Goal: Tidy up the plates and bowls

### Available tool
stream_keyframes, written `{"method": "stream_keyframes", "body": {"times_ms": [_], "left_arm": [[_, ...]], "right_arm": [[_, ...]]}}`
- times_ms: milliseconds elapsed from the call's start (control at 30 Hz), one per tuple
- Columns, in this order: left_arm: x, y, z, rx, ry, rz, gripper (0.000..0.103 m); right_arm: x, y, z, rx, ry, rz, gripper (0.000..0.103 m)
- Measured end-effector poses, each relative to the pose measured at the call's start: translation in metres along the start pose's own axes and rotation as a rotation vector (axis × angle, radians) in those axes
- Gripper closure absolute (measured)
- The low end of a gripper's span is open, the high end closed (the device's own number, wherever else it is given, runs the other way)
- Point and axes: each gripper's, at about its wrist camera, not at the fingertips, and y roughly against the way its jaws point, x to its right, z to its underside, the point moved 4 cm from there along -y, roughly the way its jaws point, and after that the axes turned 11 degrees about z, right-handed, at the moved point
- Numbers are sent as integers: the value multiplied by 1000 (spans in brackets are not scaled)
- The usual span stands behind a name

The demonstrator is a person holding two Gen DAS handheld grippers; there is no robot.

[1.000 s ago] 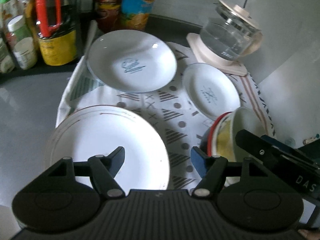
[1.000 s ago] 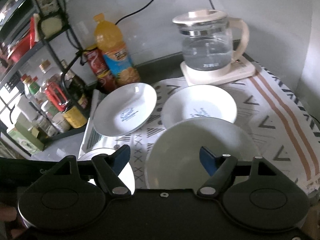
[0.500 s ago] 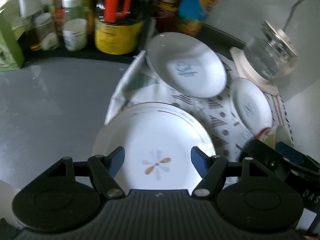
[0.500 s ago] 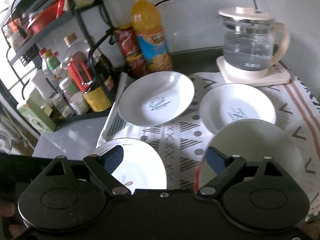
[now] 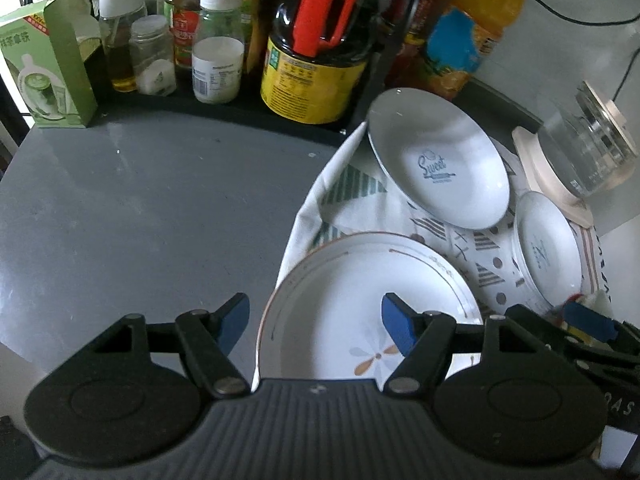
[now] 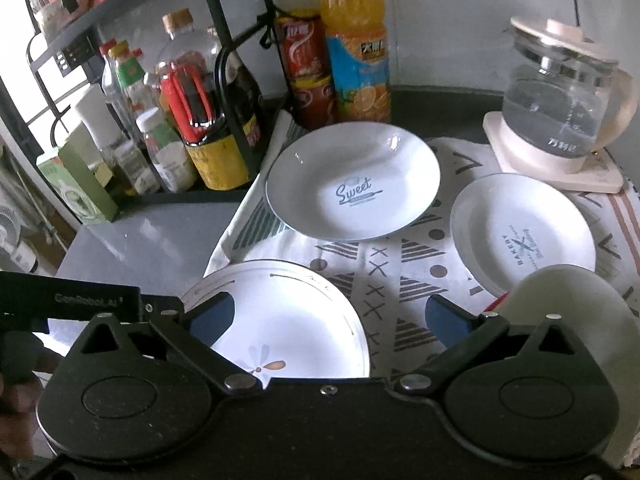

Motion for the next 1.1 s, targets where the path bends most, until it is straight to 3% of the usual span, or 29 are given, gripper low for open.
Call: {"method": "stream_keyframes", "body": {"times_ms": [267, 500, 600, 800, 967, 1100], "left_arm": [[-2, -17, -23, 44, 48, 11, 32], [7, -38, -35, 58, 140, 38, 32], [10, -46, -39, 78, 174, 45, 33], [19, -68, -49, 87, 216, 85, 36], [25, -85, -61, 100, 250, 118, 51], [24, -101, -71, 96, 287, 125, 64]], "right_arm": [[1, -26, -14, -69, -13, 9, 0], [12, -56, -29, -140, -108, 41, 1], [20, -66, -35, -144, -149, 67, 2], [35, -80, -50, -147, -239, 36, 9], [42, -101, -56, -196, -361, 14, 23], [50, -121, -55, -246, -487, 18, 46]]}}
